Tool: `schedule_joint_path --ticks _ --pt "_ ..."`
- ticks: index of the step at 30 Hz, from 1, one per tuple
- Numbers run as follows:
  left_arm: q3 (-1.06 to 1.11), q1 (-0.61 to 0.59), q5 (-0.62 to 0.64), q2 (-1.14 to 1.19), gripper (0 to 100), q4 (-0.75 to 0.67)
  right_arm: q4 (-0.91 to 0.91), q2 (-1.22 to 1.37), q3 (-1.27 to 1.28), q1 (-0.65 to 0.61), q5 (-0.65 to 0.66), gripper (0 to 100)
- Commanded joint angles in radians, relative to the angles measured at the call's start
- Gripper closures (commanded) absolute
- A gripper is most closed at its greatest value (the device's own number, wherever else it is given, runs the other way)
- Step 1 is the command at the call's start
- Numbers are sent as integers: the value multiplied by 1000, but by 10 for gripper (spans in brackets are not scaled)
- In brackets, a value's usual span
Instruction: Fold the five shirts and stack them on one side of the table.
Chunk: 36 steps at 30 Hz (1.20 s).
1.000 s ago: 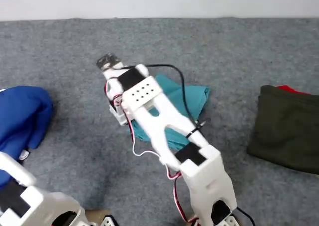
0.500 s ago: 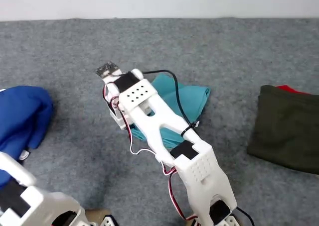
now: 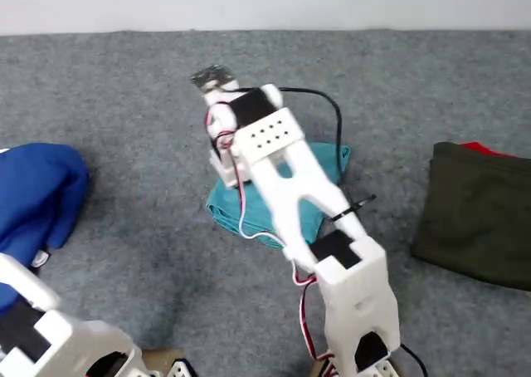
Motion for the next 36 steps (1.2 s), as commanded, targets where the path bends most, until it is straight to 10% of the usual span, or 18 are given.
schedule_joint_path --ticks 1,12,31,36 --pt "-39 2 -5 -54 984 6 44 -102 118 50 15 990" --pt "-38 6 -5 -54 984 5 -38 -136 470 54 6 991" --pt "-36 3 -6 -44 984 -2 -56 -269 339 173 -201 987" --pt "-36 5 -28 -48 984 -2 -119 -228 341 216 -345 781"
